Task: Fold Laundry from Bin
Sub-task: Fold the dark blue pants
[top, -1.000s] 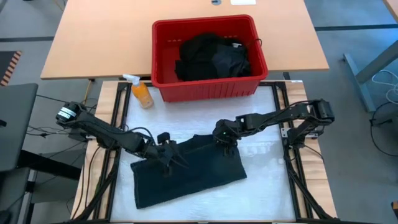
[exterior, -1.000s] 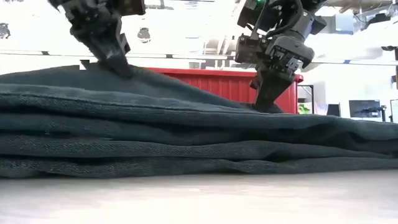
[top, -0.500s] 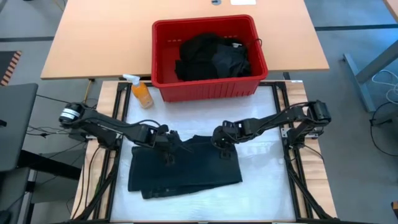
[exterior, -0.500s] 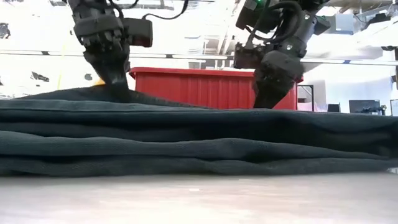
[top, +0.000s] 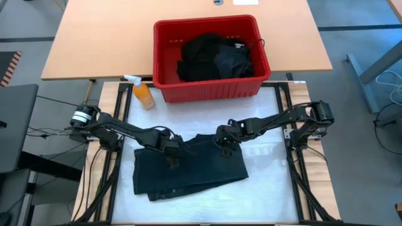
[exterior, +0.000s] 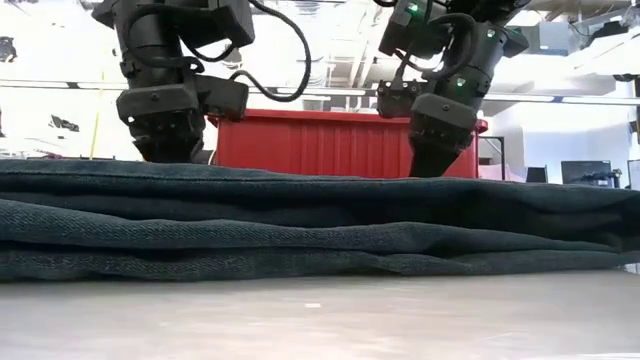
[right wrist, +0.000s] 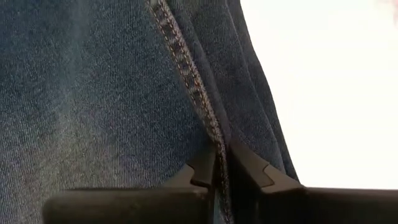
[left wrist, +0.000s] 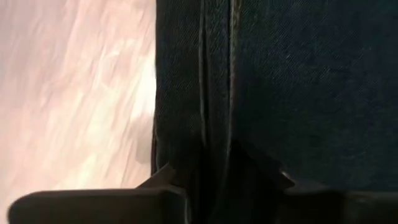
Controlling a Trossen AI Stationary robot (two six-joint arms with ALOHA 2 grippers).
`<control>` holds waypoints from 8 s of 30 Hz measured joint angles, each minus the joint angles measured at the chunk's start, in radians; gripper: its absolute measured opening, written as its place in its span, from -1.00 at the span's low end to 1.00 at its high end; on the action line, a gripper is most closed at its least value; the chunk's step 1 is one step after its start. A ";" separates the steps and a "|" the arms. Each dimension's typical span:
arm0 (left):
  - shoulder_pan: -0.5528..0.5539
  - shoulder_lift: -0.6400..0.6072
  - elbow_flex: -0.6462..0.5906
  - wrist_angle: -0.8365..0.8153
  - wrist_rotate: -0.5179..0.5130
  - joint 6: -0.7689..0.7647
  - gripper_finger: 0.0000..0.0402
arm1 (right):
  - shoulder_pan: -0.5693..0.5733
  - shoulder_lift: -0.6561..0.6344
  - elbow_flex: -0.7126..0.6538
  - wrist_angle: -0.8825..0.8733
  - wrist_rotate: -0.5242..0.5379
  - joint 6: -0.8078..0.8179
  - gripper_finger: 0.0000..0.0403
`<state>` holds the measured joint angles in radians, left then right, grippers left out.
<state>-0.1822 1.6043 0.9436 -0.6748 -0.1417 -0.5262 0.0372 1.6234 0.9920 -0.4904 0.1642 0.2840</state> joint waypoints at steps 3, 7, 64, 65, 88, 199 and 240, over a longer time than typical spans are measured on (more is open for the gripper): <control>-0.001 -0.019 -0.001 -0.019 0.003 -0.006 -0.46 | -0.001 0.000 0.016 -0.007 0.020 -0.001 -0.56; -0.001 -0.072 0.020 -0.105 0.005 -0.008 -0.32 | -0.001 0.000 0.055 -0.058 0.079 -0.020 -0.34; -0.475 0.077 -0.084 0.293 -0.330 -0.410 -0.18 | 0.125 -0.444 -0.412 0.463 0.150 0.188 -0.66; -0.474 0.076 -0.084 0.296 -0.345 -0.406 -0.18 | 0.168 -0.443 -0.419 0.496 0.141 0.193 -0.66; -0.279 0.022 0.017 0.509 -0.497 0.011 -0.18 | 0.546 -0.005 -0.442 0.724 0.304 0.606 -0.66; -0.684 0.192 0.016 0.430 -0.864 -0.545 -0.18 | 0.168 -0.249 -0.256 0.486 0.175 0.056 -0.66; -0.126 0.229 0.039 0.660 -0.253 0.227 -0.18 | 0.615 -0.132 -0.120 0.340 -0.093 0.590 -0.76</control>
<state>-0.3080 1.8332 0.9829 -0.0147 -0.3946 -0.2993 0.6519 1.4915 0.8718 -0.1501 0.0707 0.8737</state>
